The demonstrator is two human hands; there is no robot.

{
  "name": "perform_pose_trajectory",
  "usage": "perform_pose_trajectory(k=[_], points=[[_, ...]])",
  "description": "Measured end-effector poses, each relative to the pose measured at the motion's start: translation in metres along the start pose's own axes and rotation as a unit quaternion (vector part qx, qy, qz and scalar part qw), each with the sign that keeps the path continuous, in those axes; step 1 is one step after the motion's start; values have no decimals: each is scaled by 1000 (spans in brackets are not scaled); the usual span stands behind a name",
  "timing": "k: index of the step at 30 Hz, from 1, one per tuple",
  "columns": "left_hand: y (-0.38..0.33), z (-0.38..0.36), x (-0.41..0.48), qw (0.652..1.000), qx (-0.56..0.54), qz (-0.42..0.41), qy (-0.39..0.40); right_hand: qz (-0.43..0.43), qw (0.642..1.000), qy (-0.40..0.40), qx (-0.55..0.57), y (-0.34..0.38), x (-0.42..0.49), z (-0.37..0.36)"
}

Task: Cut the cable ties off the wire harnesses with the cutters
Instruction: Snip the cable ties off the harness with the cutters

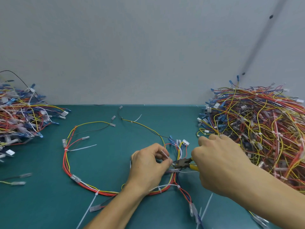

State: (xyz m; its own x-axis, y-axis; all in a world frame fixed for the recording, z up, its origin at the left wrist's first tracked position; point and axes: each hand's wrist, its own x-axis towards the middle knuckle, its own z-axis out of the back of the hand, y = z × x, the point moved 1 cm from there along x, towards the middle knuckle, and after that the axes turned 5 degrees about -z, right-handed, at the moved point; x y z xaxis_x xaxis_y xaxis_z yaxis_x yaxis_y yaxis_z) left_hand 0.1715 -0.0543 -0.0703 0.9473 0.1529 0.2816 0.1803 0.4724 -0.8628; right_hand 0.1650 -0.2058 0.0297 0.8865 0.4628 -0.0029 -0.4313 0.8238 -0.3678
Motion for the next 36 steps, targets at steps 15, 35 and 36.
perform_pose_trajectory(k=[15, 35, 36], points=[[0, 0, 0, 1000, 1, 4, -3, -5, 1000, 15, -16, -4, 6, -13], [-25, 27, 6, 994, -98, 25, -45, -78, 987, -49, 134, -39, -15, -29], [-33, 33, 5, 998, -48, -11, -42, -78, 985, -55, 145, -38, -20, -31]])
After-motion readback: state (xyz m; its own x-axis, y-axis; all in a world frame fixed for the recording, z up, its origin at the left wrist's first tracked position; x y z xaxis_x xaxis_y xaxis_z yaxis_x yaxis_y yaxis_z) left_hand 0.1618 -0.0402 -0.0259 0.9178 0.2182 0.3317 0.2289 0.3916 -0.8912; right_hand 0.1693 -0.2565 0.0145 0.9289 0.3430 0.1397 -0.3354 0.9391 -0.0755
